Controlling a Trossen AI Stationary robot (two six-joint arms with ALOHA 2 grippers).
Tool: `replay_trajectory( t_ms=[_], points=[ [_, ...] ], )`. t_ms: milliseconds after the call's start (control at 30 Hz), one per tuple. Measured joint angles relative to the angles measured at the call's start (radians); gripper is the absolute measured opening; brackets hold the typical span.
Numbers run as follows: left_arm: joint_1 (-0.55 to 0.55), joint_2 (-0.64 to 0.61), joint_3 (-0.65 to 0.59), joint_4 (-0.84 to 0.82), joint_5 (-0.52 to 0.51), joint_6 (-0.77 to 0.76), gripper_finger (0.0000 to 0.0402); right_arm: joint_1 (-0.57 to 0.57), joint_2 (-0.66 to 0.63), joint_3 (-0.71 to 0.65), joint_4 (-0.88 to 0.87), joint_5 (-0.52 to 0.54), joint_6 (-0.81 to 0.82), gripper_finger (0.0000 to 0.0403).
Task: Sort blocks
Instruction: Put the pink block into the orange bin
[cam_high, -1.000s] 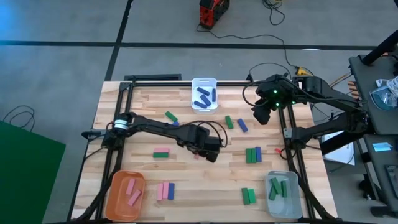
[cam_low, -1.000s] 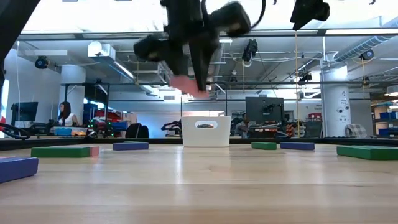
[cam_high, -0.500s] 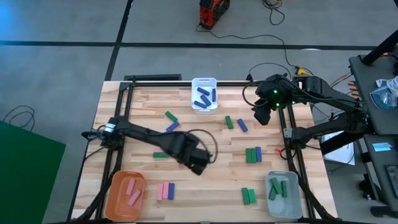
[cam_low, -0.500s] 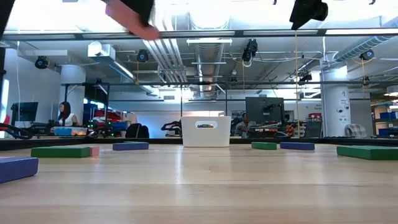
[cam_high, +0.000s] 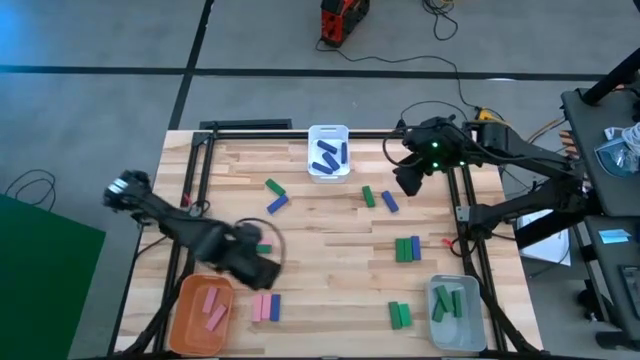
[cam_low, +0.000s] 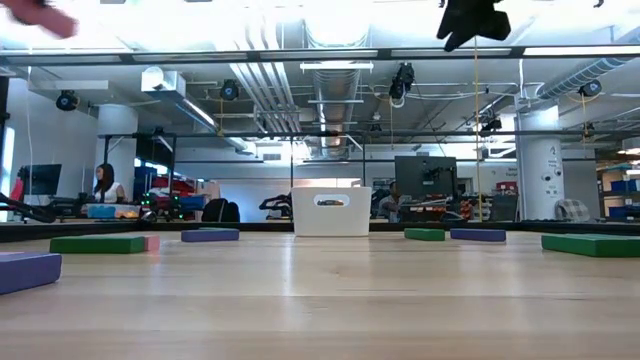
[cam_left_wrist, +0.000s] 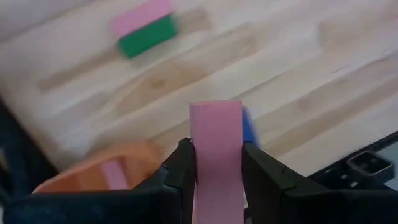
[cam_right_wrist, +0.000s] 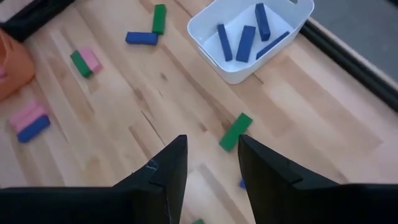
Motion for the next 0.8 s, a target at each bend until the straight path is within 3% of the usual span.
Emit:
replay_trajectory(
  t_ms=[200,367,533,800],
  points=[
    [-0.211,-0.165,-0.212,0.025,0.002,-0.312,0.0083,0.001,0.063,0.0,0.027,0.0,0.082,0.0141],
    [-0.359,-0.212,-0.303,0.08,0.004,-0.495,0.0083,0.001,0.115,0.0,0.032,0.0,0.126,0.0138],
    [-0.426,-0.201,-0.352,0.127,0.049,-0.528,0.0085,0.001,0.151,0.0,0.064,0.0,0.139,0.0127],
    [-0.439,-0.176,-0.374,0.127,0.051,-0.489,0.0088,0.005,0.176,0.0,0.083,0.0,0.164,0.0127]
  ],
)
